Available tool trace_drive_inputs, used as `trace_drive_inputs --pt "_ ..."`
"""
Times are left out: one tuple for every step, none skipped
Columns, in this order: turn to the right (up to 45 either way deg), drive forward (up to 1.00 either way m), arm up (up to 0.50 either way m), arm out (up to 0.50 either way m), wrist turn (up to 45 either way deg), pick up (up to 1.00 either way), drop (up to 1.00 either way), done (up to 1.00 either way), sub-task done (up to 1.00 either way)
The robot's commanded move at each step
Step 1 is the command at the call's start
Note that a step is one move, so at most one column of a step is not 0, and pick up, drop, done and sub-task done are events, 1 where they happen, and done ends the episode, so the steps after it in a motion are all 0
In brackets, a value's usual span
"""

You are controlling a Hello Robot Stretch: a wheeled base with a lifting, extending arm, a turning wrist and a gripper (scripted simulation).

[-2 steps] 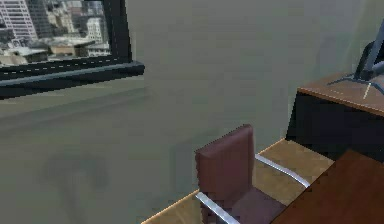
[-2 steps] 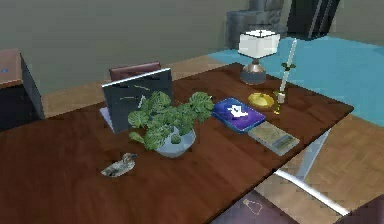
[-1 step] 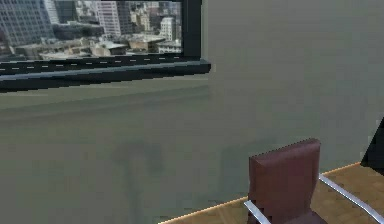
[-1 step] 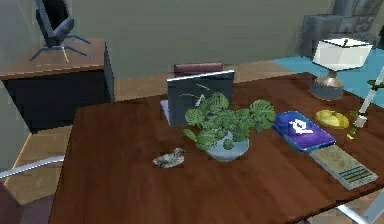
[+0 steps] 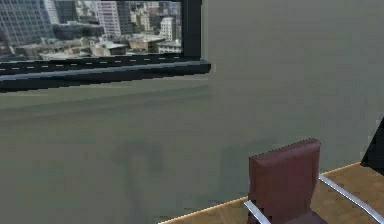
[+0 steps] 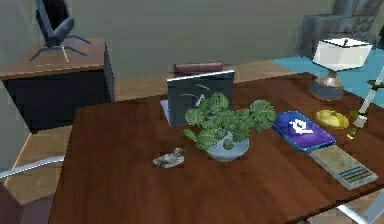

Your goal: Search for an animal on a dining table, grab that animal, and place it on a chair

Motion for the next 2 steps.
trace_drive_inputs --pt "0.0 0.00 0.38 0.00 0.0 0.00 0.00 0.00 0.00" --pt "0.0 0.00 0.00 0.30 0.0 0.00 0.00 0.00 0.00"
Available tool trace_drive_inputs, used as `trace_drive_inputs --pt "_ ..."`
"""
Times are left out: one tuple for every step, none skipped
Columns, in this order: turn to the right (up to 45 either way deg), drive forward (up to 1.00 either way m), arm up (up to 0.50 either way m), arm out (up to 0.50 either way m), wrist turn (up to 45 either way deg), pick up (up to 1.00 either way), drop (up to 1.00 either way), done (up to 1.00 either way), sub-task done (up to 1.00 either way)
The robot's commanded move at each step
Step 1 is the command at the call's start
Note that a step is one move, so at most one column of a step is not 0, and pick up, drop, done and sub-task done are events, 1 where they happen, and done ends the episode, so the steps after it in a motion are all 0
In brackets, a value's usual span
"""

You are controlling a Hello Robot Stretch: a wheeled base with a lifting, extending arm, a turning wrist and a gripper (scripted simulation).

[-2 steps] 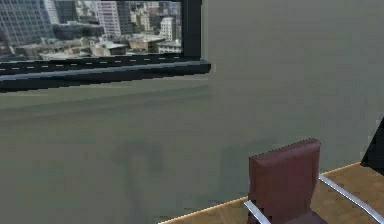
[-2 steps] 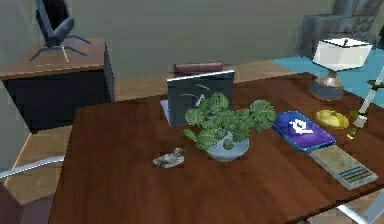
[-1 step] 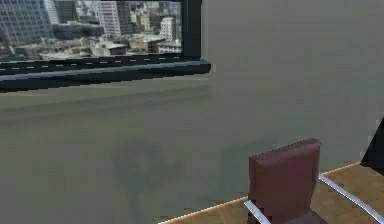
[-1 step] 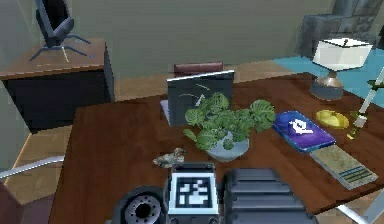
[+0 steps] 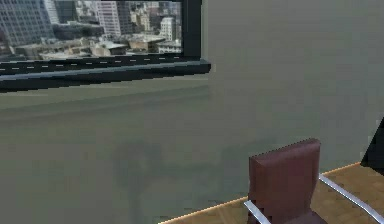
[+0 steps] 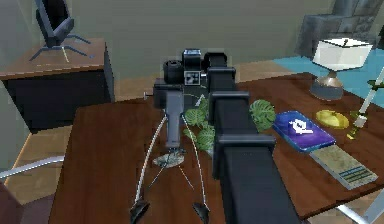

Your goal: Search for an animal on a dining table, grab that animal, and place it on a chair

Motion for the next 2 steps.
trace_drive_inputs --pt "0.0 0.00 0.00 0.00 45.0 0.00 0.00 0.00 0.00" --pt "0.0 0.00 0.00 0.00 45.0 0.00 0.00 0.00 0.00"
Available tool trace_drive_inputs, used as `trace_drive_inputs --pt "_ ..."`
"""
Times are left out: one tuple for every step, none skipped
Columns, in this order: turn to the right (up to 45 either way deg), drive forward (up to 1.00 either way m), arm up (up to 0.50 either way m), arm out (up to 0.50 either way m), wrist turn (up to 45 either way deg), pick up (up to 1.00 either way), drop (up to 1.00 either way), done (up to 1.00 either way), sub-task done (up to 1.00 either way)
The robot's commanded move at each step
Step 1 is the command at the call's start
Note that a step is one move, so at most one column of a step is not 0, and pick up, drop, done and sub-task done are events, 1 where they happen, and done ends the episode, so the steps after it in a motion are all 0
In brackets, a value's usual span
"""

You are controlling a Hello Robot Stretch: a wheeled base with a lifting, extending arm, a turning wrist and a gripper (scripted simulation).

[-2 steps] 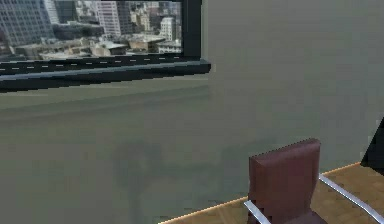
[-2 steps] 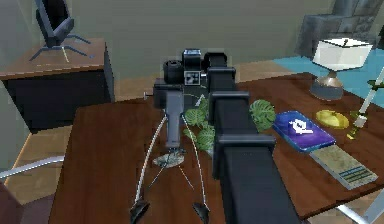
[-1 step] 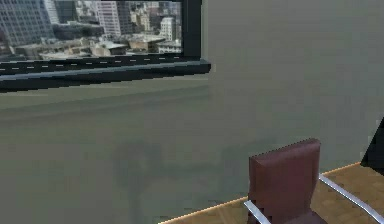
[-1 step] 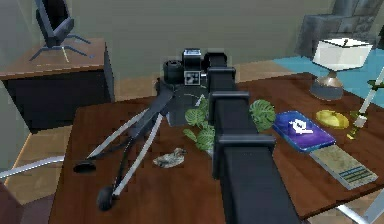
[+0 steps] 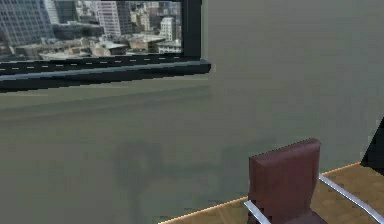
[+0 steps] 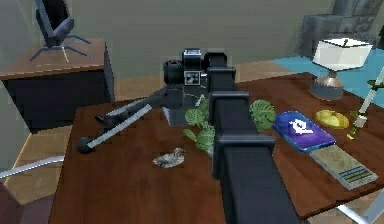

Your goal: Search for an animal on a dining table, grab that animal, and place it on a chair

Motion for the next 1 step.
trace_drive_inputs --pt "0.0 0.00 0.00 0.00 45.0 0.00 0.00 0.00 0.00"
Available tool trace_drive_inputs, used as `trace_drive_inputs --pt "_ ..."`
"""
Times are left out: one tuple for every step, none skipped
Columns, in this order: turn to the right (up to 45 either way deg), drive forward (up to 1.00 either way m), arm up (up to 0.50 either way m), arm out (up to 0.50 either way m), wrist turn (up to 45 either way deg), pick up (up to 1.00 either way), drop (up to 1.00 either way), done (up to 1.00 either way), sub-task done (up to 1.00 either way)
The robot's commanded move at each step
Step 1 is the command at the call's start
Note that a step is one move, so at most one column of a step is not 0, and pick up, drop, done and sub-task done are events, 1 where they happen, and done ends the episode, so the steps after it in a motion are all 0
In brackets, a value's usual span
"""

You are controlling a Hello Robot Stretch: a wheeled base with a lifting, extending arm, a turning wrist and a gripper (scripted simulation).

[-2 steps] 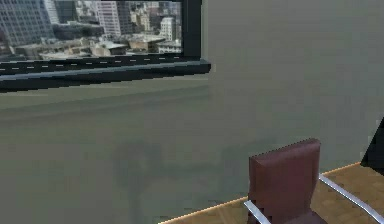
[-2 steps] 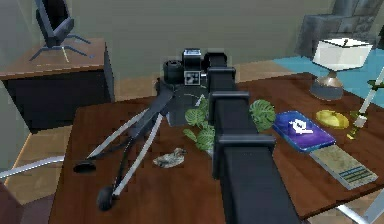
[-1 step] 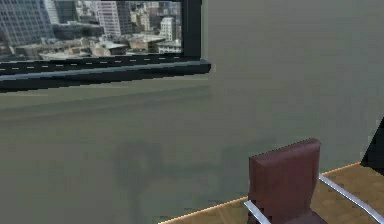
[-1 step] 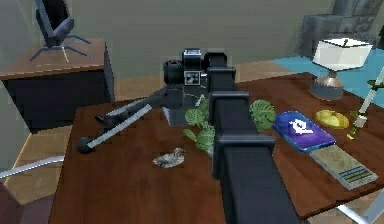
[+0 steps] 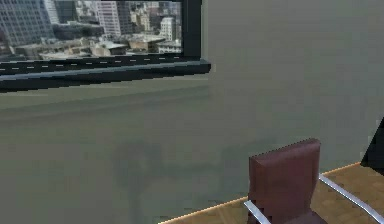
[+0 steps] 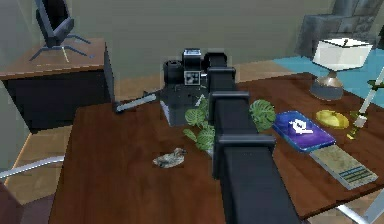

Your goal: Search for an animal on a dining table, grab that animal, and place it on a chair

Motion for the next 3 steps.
trace_drive_inputs --pt "0.0 0.00 0.00 0.00 24.0 0.00 0.00 0.00 0.00" --pt "0.0 0.00 -0.30 0.00 0.0 0.00 0.00 0.00 0.00" --pt "0.0 0.00 0.00 0.00 0.0 1.00 0.00 0.00 0.00"
